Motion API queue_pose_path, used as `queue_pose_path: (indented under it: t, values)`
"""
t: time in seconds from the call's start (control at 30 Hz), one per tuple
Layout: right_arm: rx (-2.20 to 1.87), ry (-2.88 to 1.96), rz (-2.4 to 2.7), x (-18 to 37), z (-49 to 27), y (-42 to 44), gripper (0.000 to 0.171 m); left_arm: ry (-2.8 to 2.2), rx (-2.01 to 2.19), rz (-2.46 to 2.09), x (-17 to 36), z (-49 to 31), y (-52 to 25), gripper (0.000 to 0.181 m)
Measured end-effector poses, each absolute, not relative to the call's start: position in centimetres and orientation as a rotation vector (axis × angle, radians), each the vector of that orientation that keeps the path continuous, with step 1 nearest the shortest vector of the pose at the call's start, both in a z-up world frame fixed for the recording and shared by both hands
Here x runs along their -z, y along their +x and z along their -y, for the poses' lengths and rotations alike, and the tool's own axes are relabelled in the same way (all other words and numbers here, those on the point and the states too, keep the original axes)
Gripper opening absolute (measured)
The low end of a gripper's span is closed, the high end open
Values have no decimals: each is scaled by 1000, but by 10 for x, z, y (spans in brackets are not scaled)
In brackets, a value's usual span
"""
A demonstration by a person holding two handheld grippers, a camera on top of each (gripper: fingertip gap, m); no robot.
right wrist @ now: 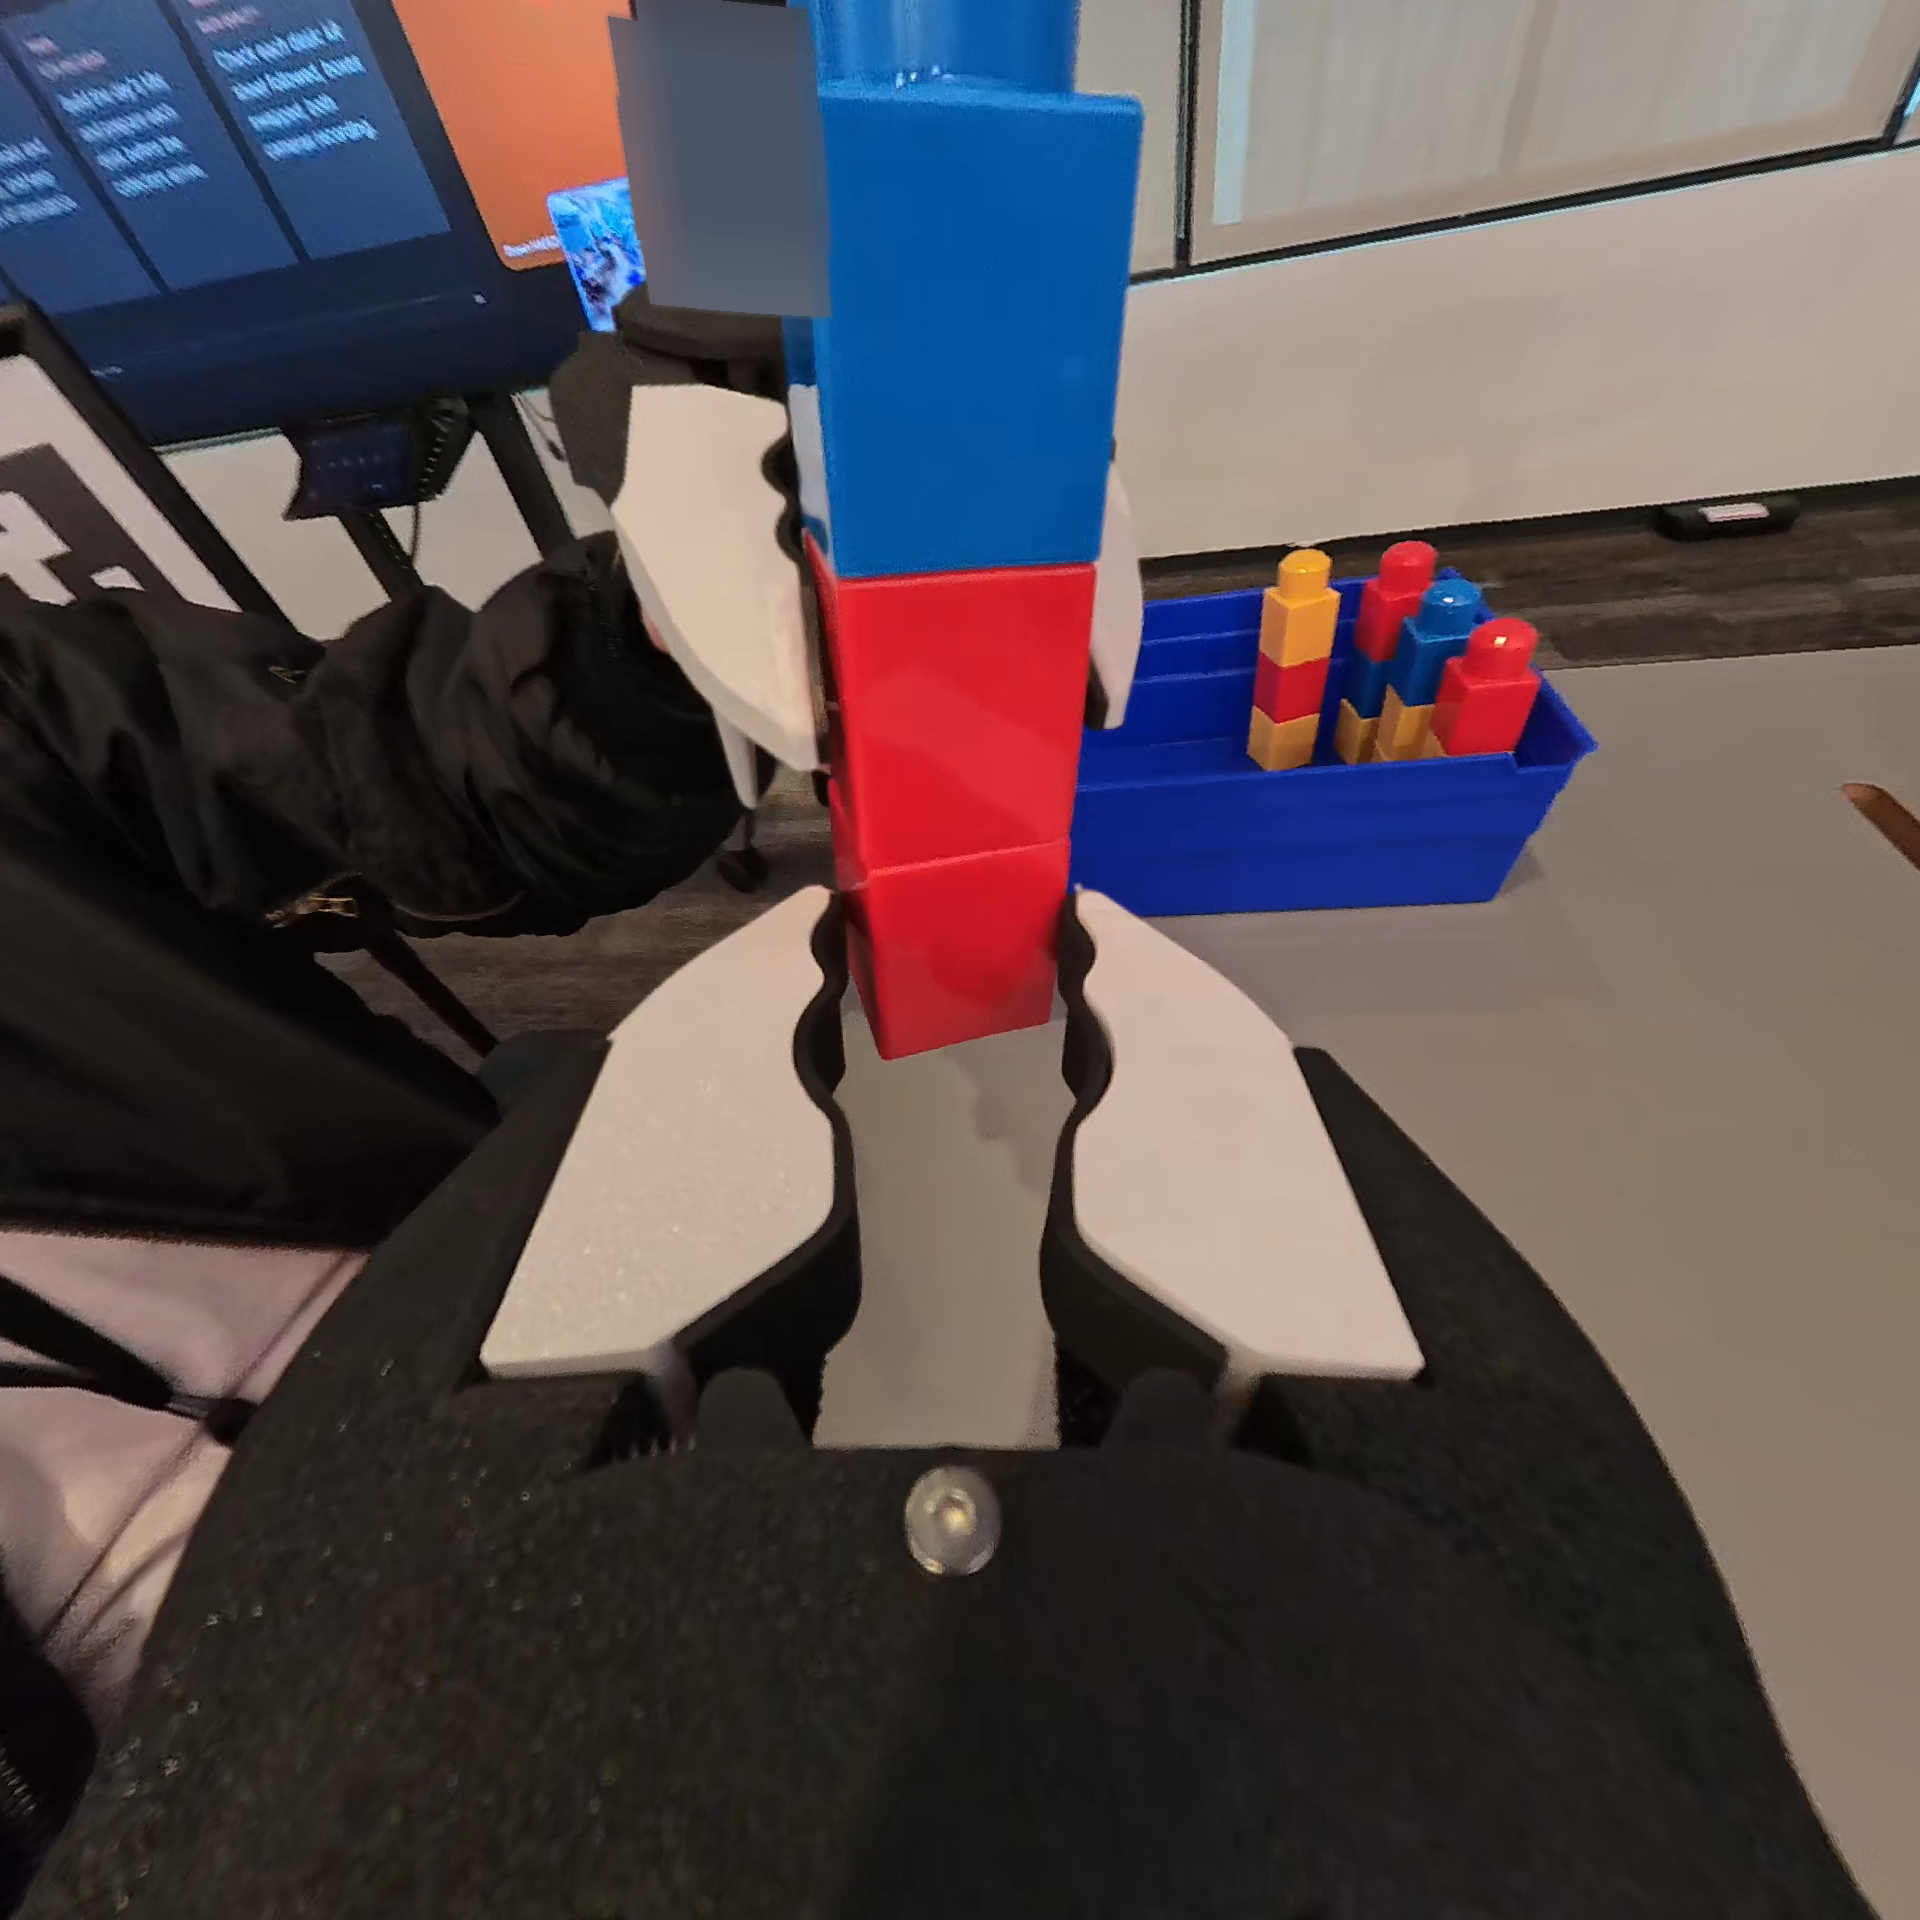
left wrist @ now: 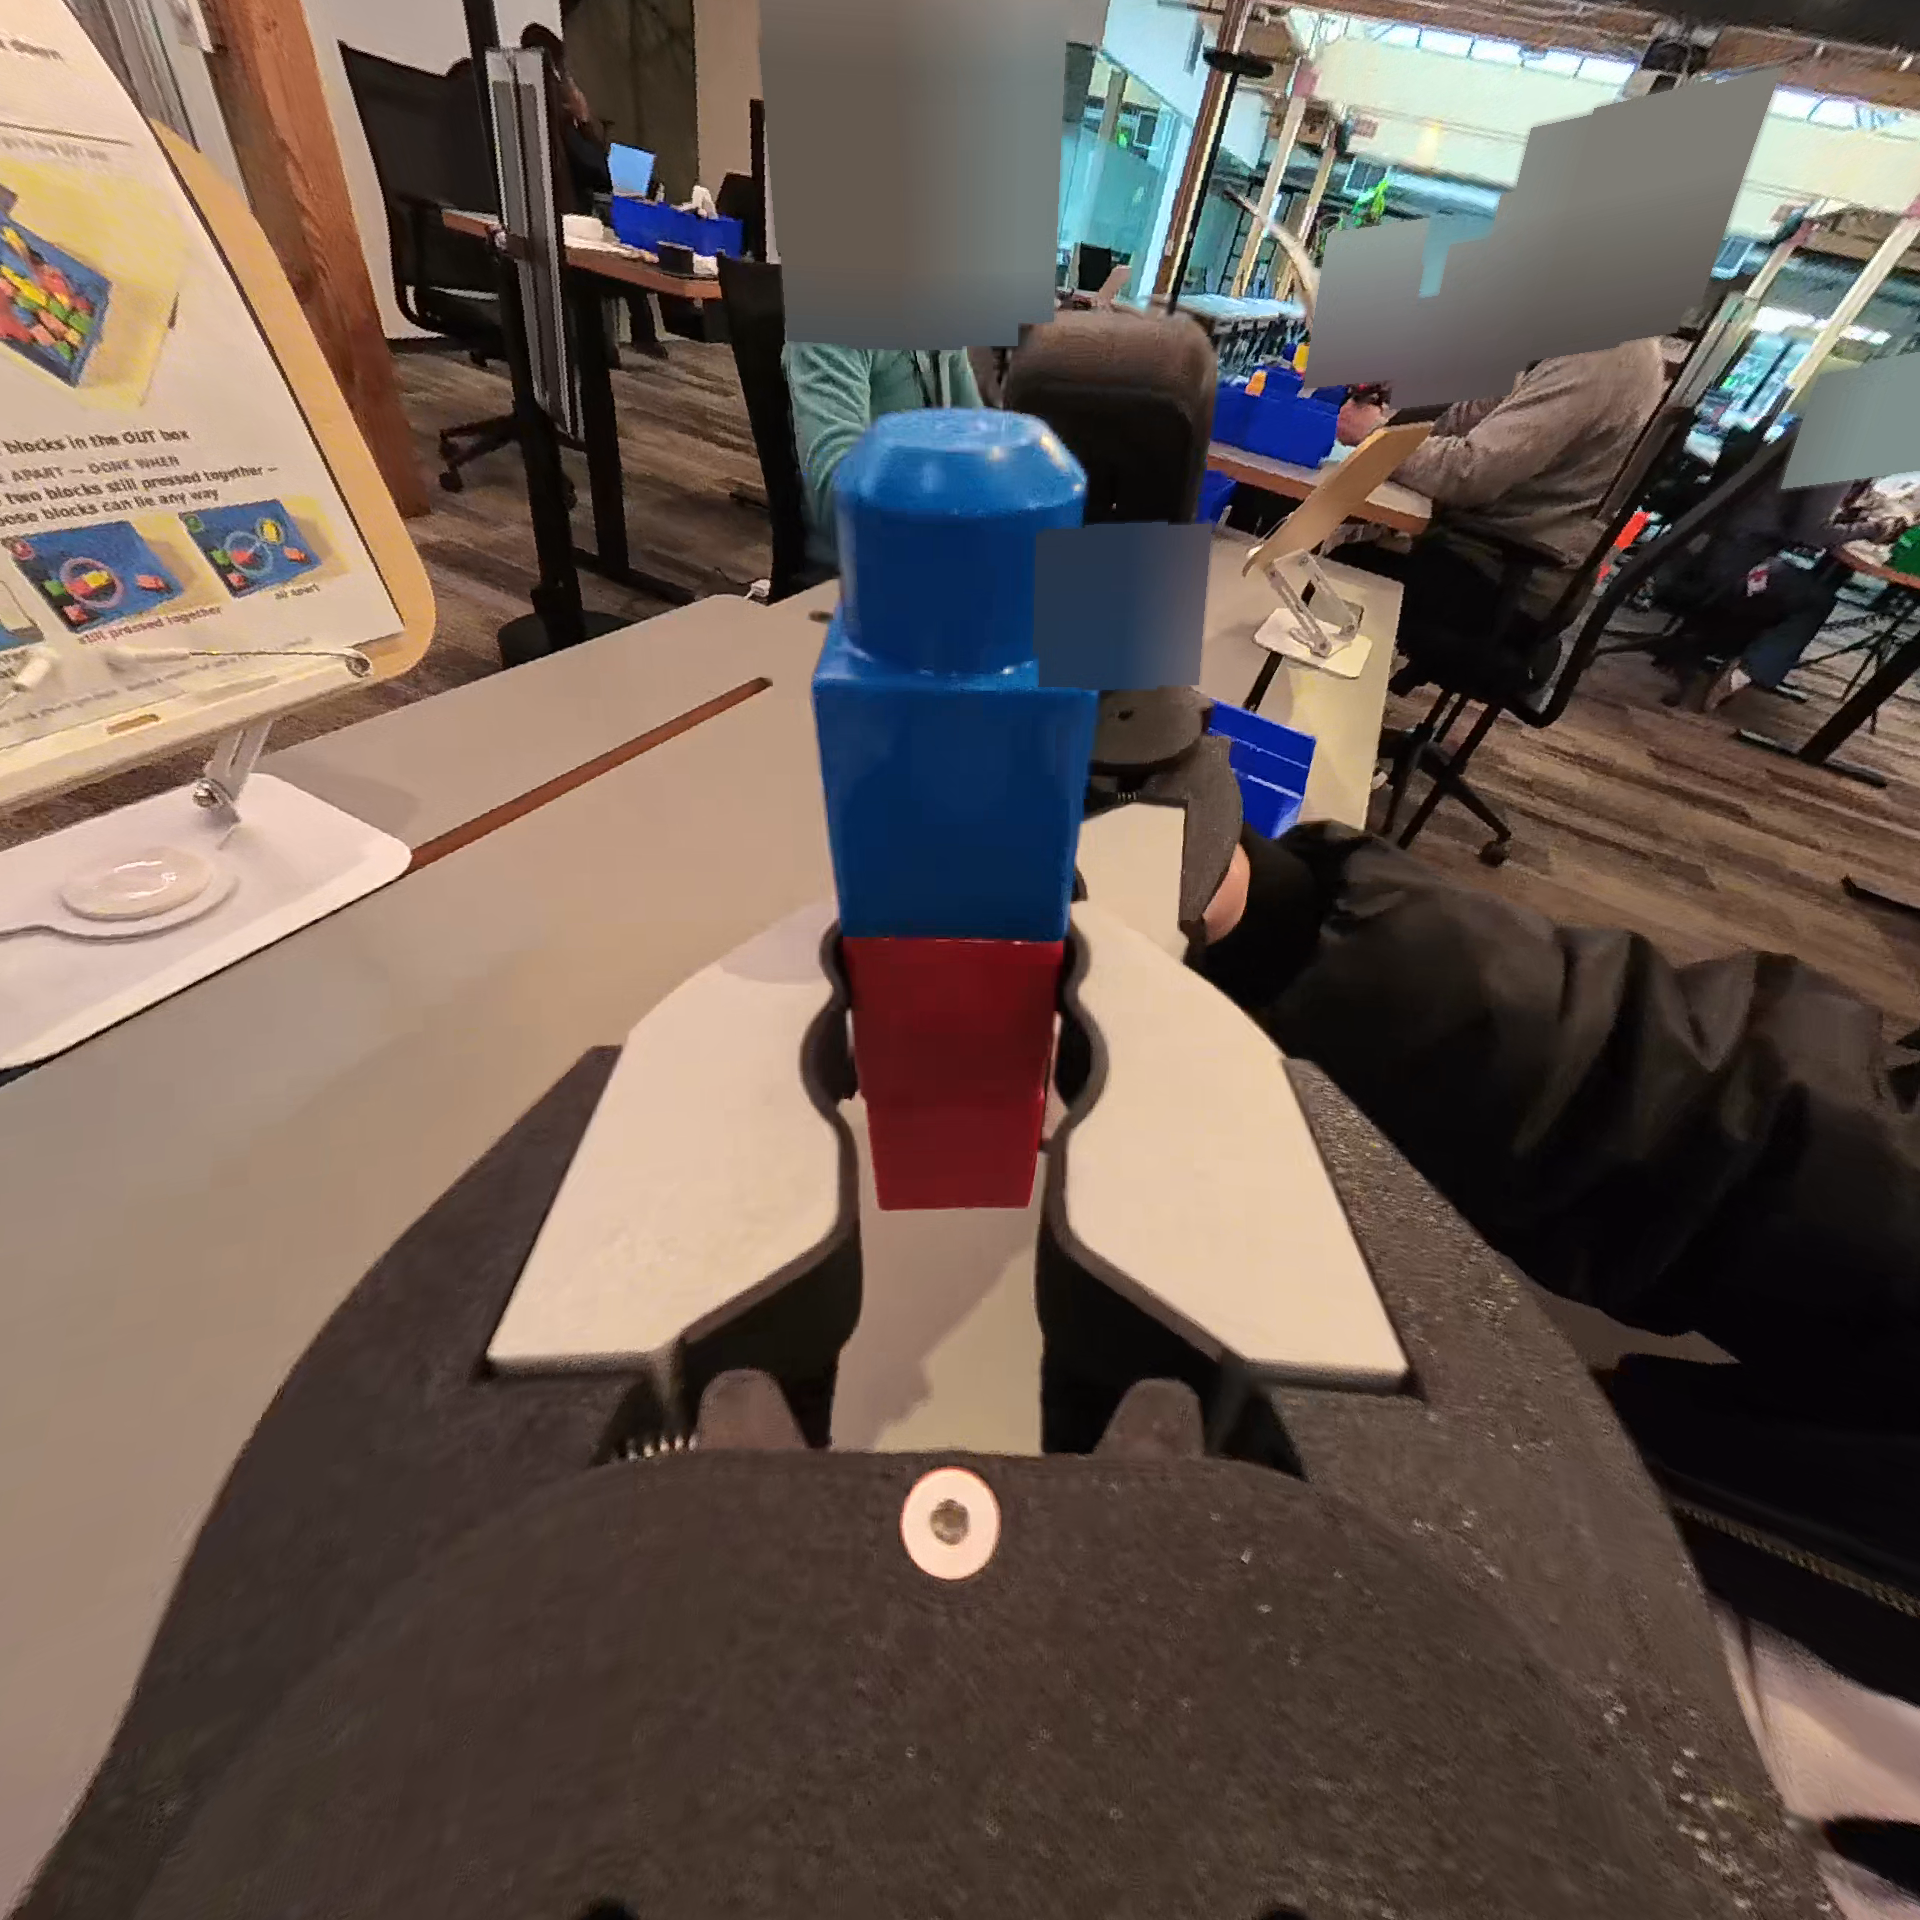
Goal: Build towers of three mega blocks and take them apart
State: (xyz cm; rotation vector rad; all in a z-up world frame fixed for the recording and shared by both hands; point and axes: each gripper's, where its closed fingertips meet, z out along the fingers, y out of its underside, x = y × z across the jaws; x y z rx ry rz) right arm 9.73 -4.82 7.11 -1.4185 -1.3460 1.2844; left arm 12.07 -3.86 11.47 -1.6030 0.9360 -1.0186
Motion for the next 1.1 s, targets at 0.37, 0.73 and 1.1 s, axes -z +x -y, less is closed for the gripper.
queue_pose_path:
  t: [0.37, 0.73, 1.1]
  values:
    - [-1391, -1361, 1302, -76, 58, 109, 37, -1561, 1212, -950, -119, 46, 140, 35]
    - [-1409, -1447, 1239, -68, 70, 127, 37, -1538, 1319, -942, -115, 56, 158, 35]
    - [-760, -1735, 937, -68, 53, 289, 36, -1518, 1134, -998, -106, 62, 125, 36]
